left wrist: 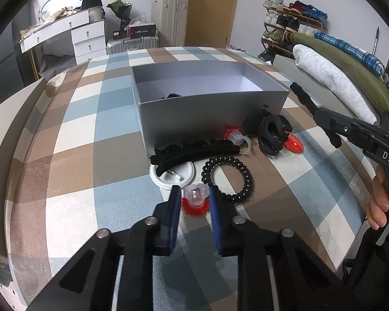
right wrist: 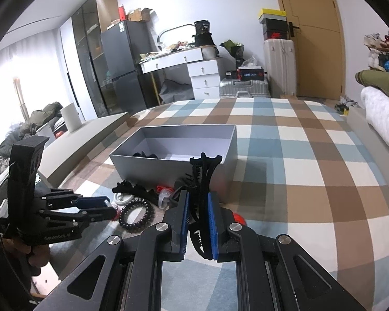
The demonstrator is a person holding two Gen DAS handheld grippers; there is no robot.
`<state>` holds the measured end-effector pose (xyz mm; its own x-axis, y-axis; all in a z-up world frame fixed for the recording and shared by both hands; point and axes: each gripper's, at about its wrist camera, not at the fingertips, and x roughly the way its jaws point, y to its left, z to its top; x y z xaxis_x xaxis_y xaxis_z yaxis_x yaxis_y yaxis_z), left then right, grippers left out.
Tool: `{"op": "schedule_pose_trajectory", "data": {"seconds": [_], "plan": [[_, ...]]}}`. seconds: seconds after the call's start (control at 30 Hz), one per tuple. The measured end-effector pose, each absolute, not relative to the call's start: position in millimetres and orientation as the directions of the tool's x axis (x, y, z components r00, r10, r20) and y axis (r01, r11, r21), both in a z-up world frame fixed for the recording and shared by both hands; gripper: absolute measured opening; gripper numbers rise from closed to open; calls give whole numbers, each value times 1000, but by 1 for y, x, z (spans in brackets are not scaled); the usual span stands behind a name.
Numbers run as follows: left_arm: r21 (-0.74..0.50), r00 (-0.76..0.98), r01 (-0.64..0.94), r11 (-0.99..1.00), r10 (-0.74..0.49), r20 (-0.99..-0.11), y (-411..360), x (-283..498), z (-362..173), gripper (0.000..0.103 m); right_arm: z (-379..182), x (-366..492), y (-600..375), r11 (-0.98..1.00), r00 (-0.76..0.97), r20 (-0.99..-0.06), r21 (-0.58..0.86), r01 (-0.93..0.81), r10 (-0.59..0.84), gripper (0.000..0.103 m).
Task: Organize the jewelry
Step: 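Grasp the red-based clear ring holder with the left gripper while the right holds the clip, then carry the ring holder with the left tool while the right tool carries the clip over the box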
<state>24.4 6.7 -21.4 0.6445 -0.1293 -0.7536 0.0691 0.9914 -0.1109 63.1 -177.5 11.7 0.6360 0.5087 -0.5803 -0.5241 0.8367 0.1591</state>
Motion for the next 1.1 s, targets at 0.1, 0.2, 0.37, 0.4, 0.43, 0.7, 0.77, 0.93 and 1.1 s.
{"op": "schedule_pose_trajectory", "data": {"seconds": [0.1, 0.2, 0.37, 0.4, 0.43, 0.7, 0.77, 0.93, 1.1], "plan": [[-112, 656, 78, 991, -136, -742, 6, 23, -19, 14, 12, 63, -177, 836, 636, -580, 159, -525, 509, 13], [-113, 666, 82, 990, -139, -733, 6, 22, -17, 14, 11, 63, -177, 836, 636, -580, 158, -526, 510, 13], [-118, 680, 80, 990, -141, -719, 7, 20, -14, 14, 11, 63, -174, 835, 634, -580, 158, -527, 511, 13], [-120, 683, 79, 990, -141, -716, 8, 21, -13, 14, 11, 63, -175, 835, 634, -580, 159, -527, 511, 13], [-123, 687, 78, 989, -143, -712, 9, 20, -12, 14, 11, 63, -174, 834, 632, -582, 158, -528, 511, 13], [-141, 716, 72, 987, -150, -681, 12, 19, -6, 14, 10, 63, -175, 835, 636, -577, 160, -527, 512, 13], [-145, 727, 73, 987, -152, -670, 11, 19, -4, 14, 10, 63, -175, 834, 637, -575, 161, -528, 514, 13], [-151, 750, 69, 986, -151, -644, 11, 17, 1, 14, 10, 62, -177, 834, 639, -571, 163, -528, 516, 13], [-155, 767, 65, 986, -148, -625, 12, 18, 5, 14, 11, 62, -177, 835, 643, -565, 166, -525, 517, 13]]}}
